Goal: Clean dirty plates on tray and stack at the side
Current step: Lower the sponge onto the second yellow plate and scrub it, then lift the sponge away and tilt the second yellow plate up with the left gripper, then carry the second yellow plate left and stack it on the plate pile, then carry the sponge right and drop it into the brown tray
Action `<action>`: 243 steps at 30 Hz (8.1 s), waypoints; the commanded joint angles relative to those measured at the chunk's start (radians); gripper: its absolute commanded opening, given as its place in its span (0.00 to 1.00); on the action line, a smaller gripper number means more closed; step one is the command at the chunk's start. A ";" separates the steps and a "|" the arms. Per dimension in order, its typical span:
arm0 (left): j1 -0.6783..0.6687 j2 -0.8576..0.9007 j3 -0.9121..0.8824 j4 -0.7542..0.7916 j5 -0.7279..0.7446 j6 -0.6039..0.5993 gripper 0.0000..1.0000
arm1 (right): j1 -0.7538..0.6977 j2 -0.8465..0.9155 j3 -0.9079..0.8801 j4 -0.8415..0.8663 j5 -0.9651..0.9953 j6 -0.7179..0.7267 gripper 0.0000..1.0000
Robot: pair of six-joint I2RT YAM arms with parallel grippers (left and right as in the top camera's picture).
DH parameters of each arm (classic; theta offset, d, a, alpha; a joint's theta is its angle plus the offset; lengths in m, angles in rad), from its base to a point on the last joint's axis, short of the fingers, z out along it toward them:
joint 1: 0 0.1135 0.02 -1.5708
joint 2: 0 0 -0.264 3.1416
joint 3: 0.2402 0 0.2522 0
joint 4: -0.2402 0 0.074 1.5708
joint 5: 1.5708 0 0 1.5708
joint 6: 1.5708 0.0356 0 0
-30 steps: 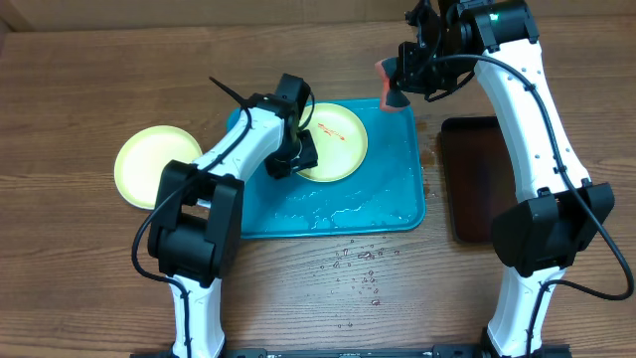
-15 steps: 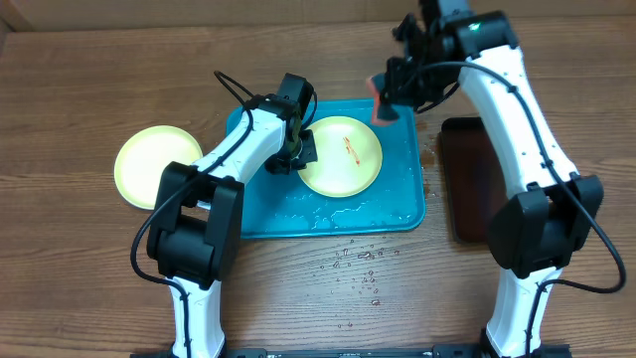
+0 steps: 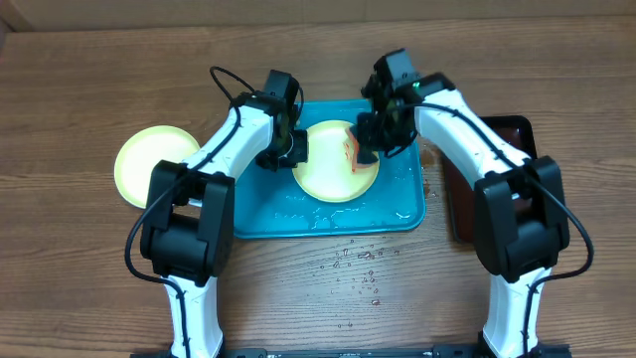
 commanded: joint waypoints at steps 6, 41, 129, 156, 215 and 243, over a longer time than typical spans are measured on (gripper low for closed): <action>-0.003 0.019 -0.027 -0.010 0.133 0.109 0.04 | 0.003 0.114 -0.010 0.018 0.025 0.095 0.04; 0.074 0.019 -0.027 0.001 0.183 0.045 0.04 | -0.043 0.136 0.039 -0.145 0.155 0.056 0.04; -0.369 -0.433 0.066 -0.186 -1.141 0.029 0.04 | -0.193 -0.324 0.153 -0.198 -0.010 0.006 0.04; 0.849 -0.441 -0.051 -0.152 -0.123 0.042 0.04 | -0.193 -0.324 0.153 -0.212 0.005 0.003 0.04; 0.225 -0.441 0.059 -0.109 -0.052 0.184 0.96 | -0.470 -0.374 0.016 -0.440 0.359 -0.205 0.04; 0.204 -0.441 0.059 -0.082 -0.051 0.184 1.00 | -0.484 -0.483 0.126 -0.457 0.073 -0.225 0.75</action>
